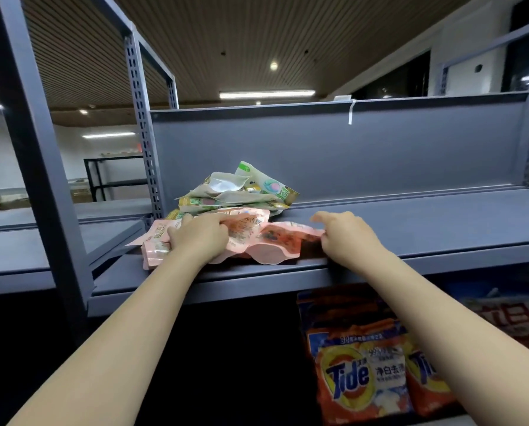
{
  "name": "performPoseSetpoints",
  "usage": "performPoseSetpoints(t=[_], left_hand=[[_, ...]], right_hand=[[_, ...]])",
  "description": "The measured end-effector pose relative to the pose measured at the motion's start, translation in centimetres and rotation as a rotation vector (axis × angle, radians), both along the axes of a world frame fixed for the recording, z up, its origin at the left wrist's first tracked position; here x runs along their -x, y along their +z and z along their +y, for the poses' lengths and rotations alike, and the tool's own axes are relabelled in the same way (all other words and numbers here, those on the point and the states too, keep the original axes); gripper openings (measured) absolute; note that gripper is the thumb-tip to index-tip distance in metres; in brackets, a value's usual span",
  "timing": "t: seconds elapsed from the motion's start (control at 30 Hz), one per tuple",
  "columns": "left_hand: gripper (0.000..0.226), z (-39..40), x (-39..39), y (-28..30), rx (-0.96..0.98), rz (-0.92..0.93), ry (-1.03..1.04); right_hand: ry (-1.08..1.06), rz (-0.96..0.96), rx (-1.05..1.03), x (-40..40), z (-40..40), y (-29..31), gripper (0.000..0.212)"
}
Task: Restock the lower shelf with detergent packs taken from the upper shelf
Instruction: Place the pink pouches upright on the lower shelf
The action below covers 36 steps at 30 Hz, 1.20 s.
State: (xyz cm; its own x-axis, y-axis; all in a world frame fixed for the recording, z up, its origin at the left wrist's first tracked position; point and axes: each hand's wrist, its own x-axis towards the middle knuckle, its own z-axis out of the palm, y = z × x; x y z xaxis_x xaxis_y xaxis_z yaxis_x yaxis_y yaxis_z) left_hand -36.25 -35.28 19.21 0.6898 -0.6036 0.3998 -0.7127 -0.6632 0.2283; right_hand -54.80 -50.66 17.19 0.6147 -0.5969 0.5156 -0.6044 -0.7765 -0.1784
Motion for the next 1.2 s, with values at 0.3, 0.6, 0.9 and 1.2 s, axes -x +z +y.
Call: performPoseSetpoints(t=[0.3, 0.6, 0.9, 1.2], left_hand=[[0.035, 2.4, -0.3, 1.9, 0.919, -0.200, -0.095], [0.037, 3.2, 2.1, 2.5, 1.089, -0.016, -0.115], [0.031, 4.2, 5.2, -0.7, 1.437, 0.165, -0.004], [0.031, 4.4, 7.7, -7.3, 1.629, 0.222, -0.006]], right_hand=[[-0.166, -0.121, 0.017, 2.3, -1.4, 0.2, 0.032], [-0.081, 0.068, 0.233, 2.1, -1.4, -2.6, 0.032], [-0.010, -0.581, 0.078, 6.9, -1.5, -2.5, 0.016], [0.358, -0.830, -0.325, 9.3, -0.1, -5.9, 0.028]])
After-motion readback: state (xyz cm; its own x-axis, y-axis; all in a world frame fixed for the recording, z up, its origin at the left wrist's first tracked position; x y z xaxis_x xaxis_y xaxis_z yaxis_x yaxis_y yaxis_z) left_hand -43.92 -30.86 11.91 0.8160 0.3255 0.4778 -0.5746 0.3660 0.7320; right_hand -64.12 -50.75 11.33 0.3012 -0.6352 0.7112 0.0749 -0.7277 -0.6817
